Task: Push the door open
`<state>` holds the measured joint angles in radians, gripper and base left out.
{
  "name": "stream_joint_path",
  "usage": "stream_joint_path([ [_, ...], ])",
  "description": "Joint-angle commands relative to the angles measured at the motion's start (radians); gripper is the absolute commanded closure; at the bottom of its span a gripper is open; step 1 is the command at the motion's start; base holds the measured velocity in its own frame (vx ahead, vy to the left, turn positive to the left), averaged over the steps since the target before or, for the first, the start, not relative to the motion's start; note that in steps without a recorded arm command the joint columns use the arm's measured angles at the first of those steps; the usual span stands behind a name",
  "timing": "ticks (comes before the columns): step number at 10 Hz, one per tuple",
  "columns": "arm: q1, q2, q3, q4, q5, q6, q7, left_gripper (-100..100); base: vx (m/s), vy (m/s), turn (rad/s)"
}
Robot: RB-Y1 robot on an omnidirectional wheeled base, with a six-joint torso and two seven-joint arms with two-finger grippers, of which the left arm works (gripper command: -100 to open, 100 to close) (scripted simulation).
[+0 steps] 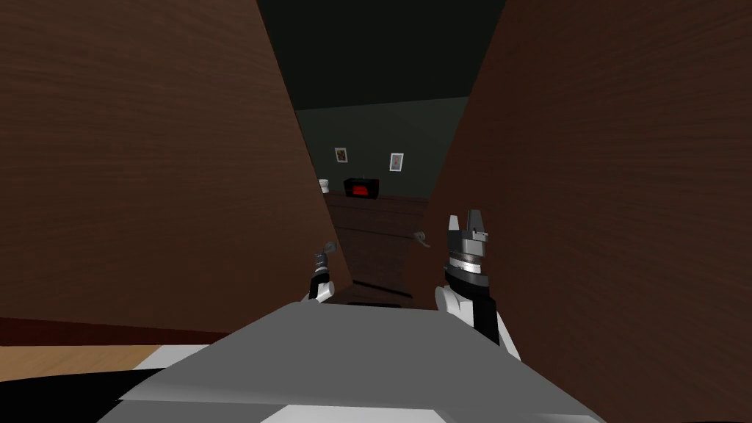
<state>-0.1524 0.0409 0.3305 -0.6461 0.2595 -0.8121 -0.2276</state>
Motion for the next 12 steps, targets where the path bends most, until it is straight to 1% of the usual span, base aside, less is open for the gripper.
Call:
stream_joint_path([
  [1,-0.003,-0.009,0.024,-0.005,0.013,-0.009,-0.027,100,0.135,0.026,0.114],
  [2,-0.004,-0.014,0.029,-0.005,0.015,-0.01,-0.032,100,0.163,0.006,0.081],
  [3,-0.006,-0.025,0.037,-0.005,0.02,-0.013,-0.042,100,0.166,-0.005,0.06],
  [5,-0.01,-0.052,0.051,-0.006,0.029,-0.018,-0.059,100,0.181,0.007,0.083],
  [6,-0.011,-0.072,0.059,-0.006,0.034,-0.021,-0.069,100,0.187,-0.009,0.091],
  [7,-0.004,-0.061,0.056,-0.003,0.031,-0.017,-0.062,100,0.086,-0.001,0.04],
  [8,-0.004,-0.038,0.074,-0.005,0.044,-0.022,-0.072,100,0.102,-0.002,0.005],
  [10,-0.005,-0.023,0.091,-0.008,0.056,-0.024,-0.08,100,0.173,-0.024,0.035],
  [12,-0.005,-0.016,0.111,-0.01,0.071,-0.027,-0.091,100,0.196,0.02,0.032],
])
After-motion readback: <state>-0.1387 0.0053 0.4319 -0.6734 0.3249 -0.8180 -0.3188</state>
